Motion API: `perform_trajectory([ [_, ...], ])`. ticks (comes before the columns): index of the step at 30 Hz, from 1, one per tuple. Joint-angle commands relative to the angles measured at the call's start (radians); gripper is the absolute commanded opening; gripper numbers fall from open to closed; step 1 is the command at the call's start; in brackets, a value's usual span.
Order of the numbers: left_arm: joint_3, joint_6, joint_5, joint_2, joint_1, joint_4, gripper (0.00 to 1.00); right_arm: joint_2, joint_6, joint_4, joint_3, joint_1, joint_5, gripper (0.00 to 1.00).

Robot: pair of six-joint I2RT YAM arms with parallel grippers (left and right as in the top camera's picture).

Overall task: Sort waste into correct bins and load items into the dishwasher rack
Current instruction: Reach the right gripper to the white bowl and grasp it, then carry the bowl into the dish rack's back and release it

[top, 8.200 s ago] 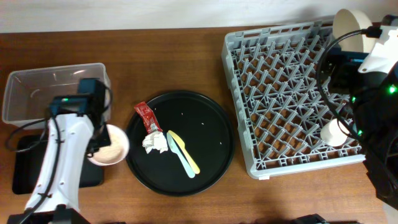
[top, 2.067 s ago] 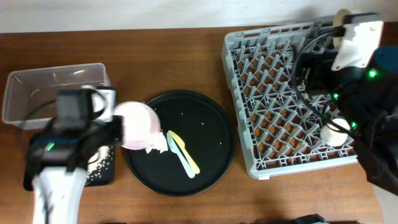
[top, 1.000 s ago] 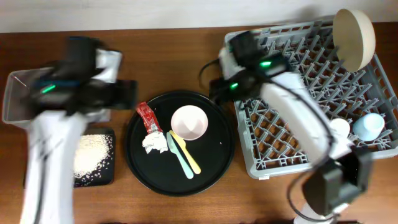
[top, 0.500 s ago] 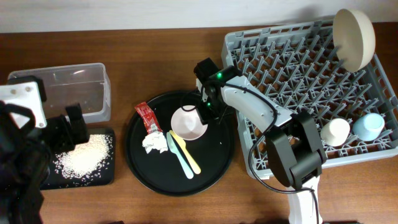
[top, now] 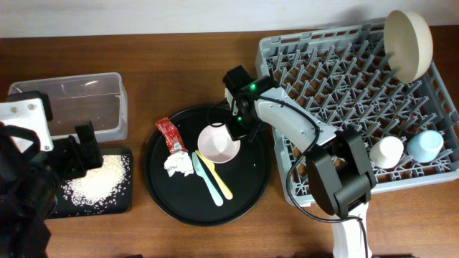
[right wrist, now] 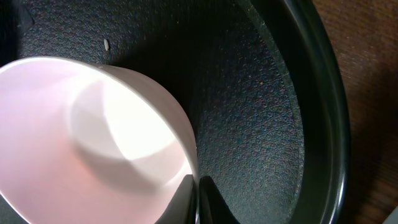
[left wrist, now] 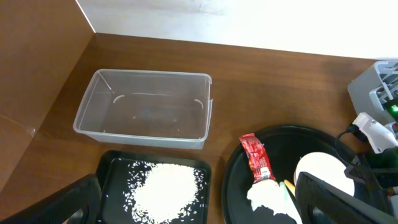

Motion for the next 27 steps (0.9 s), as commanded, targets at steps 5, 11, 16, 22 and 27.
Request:
perform_trajectory([
  [5, 0.005, 0.001, 0.0, -0.003, 0.007, 0.0, 0.99, -0.146, 0.021, -0.011, 0.064, 0.003, 0.072, 0.04],
  [11, 0.005, 0.001, 0.0, -0.003, 0.007, 0.0, 0.99, -0.249, 0.02, -0.056, 0.091, 0.004, 0.156, 0.04],
  [16, 0.005, 0.001, 0.0, -0.003, 0.007, 0.0, 0.99, -0.311, 0.018, -0.103, 0.121, 0.005, 0.535, 0.04],
  [22, 0.005, 0.001, 0.0, -0.003, 0.007, 0.0, 0.99, -0.364, -0.102, -0.043, 0.148, 0.002, 1.09, 0.04],
  [27, 0.005, 0.001, 0.0, -0.003, 0.007, 0.0, 0.99, -0.329, -0.189, 0.09, 0.147, -0.062, 1.403, 0.04],
])
